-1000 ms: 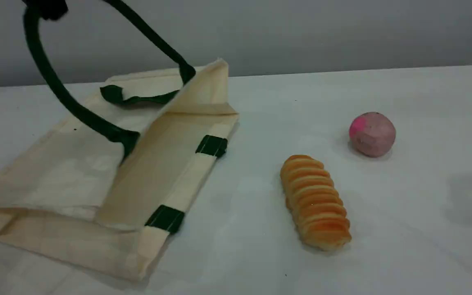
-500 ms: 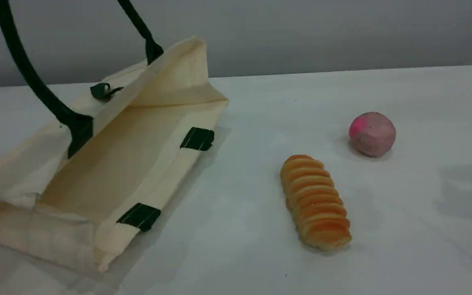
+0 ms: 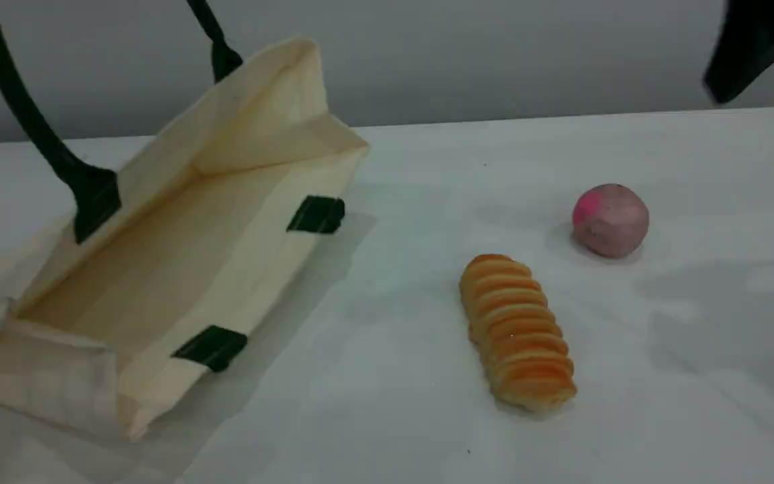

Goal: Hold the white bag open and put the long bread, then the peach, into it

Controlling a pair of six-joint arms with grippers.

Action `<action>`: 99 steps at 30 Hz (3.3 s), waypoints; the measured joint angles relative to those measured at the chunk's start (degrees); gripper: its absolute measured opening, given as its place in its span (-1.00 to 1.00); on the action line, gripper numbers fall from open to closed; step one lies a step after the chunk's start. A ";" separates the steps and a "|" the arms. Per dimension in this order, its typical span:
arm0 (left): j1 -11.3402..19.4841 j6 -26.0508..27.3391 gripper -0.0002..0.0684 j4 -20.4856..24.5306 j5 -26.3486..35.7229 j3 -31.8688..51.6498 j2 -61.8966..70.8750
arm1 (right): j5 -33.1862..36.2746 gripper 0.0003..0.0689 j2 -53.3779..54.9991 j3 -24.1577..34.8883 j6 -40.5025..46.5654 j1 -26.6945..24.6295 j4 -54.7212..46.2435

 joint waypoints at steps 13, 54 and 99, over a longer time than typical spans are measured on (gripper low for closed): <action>0.00 3.89 -0.73 -1.96 -0.05 0.00 -0.71 | 0.98 0.70 6.91 0.00 -0.20 5.74 -0.31; 0.00 4.09 -0.73 -4.32 -0.07 -3.95 -0.66 | -10.85 0.70 23.85 0.00 -4.72 13.69 5.90; 0.00 4.09 -0.73 -4.42 -0.07 -3.95 -0.66 | -17.47 0.43 33.71 -5.89 -4.65 19.43 6.98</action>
